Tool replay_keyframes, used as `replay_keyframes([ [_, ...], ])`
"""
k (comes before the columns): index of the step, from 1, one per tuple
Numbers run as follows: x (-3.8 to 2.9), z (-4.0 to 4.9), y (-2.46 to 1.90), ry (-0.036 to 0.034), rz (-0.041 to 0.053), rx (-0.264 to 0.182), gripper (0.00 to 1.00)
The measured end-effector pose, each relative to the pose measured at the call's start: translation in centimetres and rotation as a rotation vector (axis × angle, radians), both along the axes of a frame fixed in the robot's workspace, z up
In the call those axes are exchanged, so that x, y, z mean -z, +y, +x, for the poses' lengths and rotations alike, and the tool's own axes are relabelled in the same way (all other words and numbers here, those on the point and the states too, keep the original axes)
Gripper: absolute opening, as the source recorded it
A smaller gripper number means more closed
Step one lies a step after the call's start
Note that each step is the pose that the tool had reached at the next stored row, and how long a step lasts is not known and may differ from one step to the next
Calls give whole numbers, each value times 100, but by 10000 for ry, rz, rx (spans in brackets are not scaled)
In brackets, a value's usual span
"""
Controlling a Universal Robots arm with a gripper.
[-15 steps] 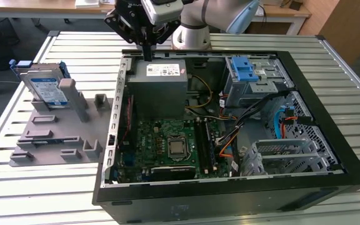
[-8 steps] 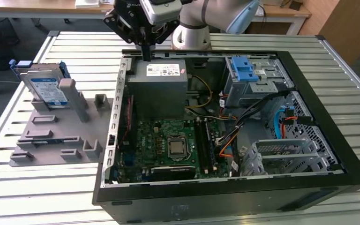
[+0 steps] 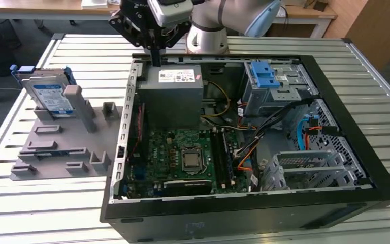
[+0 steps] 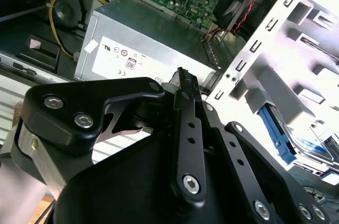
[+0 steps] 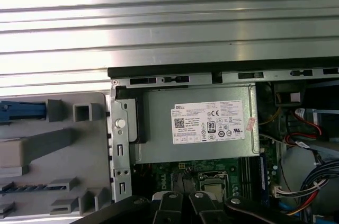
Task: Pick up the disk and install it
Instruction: 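Reach for the disk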
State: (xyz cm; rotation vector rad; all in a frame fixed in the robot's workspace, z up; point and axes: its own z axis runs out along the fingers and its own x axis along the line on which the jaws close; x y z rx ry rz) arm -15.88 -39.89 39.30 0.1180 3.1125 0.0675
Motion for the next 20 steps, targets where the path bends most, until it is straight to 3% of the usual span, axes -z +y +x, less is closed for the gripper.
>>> replay_keyframes([
  [20, 0, -39, 0, 0, 0, -1, 11],
])
